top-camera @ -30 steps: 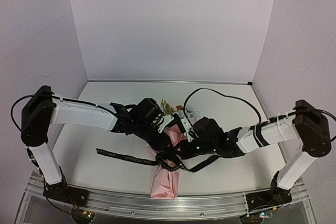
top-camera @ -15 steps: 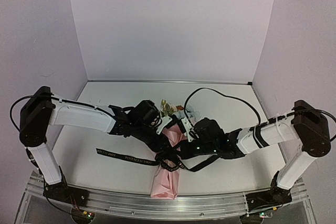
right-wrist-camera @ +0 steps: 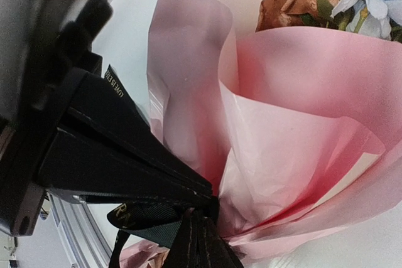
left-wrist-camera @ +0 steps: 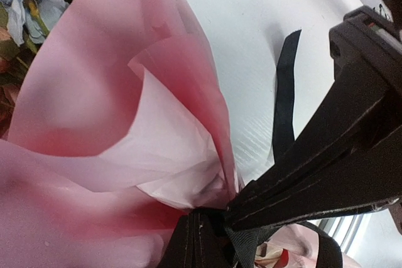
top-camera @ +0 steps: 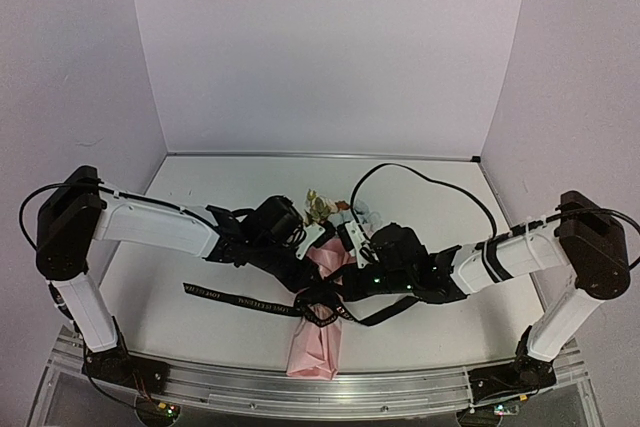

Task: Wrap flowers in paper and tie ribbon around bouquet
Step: Cross the half-tied ribbon over the folded bouquet.

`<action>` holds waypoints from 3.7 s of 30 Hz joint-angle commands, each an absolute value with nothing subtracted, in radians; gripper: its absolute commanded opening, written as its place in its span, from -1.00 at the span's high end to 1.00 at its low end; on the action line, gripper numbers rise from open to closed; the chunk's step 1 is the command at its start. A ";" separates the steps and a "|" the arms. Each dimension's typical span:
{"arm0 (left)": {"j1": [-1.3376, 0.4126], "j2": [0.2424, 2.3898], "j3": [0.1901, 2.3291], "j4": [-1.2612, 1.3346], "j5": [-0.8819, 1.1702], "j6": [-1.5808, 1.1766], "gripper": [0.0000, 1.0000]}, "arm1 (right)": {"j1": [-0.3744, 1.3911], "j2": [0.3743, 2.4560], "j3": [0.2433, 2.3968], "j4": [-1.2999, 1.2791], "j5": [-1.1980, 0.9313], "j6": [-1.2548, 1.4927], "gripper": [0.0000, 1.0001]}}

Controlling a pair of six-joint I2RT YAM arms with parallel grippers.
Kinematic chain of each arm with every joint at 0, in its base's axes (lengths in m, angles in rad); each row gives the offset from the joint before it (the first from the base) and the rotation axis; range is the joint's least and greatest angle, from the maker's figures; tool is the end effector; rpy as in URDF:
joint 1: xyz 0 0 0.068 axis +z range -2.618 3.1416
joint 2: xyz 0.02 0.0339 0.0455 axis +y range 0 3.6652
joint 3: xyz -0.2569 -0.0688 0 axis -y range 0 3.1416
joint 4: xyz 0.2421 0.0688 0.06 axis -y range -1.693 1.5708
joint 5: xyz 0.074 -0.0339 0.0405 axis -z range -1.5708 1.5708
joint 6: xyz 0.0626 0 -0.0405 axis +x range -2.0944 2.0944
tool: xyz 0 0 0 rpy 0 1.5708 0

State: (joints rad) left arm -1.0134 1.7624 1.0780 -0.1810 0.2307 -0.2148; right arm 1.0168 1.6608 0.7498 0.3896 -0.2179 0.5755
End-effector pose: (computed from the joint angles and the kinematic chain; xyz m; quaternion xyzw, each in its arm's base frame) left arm 0.1899 -0.3317 0.1564 0.3990 0.8434 -0.2860 0.2182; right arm 0.1758 0.3099 0.1475 -0.2414 0.8276 0.4217 0.2811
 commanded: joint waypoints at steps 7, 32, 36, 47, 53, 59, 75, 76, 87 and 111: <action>-1.015 1.621 0.997 -0.033 0.143 -0.264 1.00 | 1.018 1.639 0.752 0.373 -0.218 0.559 0.99; -1.014 1.630 0.980 0.026 0.241 -0.294 1.00 | 1.047 1.420 0.779 -0.012 -0.349 0.348 0.23; -1.014 1.639 0.988 0.018 0.256 -0.291 1.00 | 1.078 1.406 0.794 -0.081 -0.342 0.266 0.16; -1.014 1.654 1.000 0.011 0.260 -0.285 1.00 | 1.091 1.493 0.923 -0.201 -0.251 0.396 0.22; -1.014 1.657 0.992 0.016 0.267 -0.285 1.00 | 1.097 1.546 0.960 -0.231 -0.215 0.446 0.22; -1.014 1.651 0.974 0.029 0.277 -0.280 1.00 | 1.100 1.555 0.963 -0.228 -0.197 0.461 0.22; -1.014 1.616 0.926 0.102 0.312 -0.244 1.00 | 1.099 1.556 1.016 -0.326 -0.147 0.595 0.30; -1.014 1.612 0.922 0.104 0.319 -0.236 1.00 | 1.100 1.561 1.024 -0.330 -0.150 0.610 0.31; -1.014 1.624 0.935 0.097 0.378 -0.183 1.00 | 1.101 1.534 1.040 -0.420 -0.181 0.593 0.29; -1.008 1.673 0.995 0.055 0.442 -0.195 1.00 | 1.132 1.471 1.018 -0.439 -0.203 0.345 0.32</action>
State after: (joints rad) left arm -1.0134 1.6579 0.9329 0.0561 0.4011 -0.2077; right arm 1.1171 1.5158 1.0107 -0.4393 -0.1722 0.4754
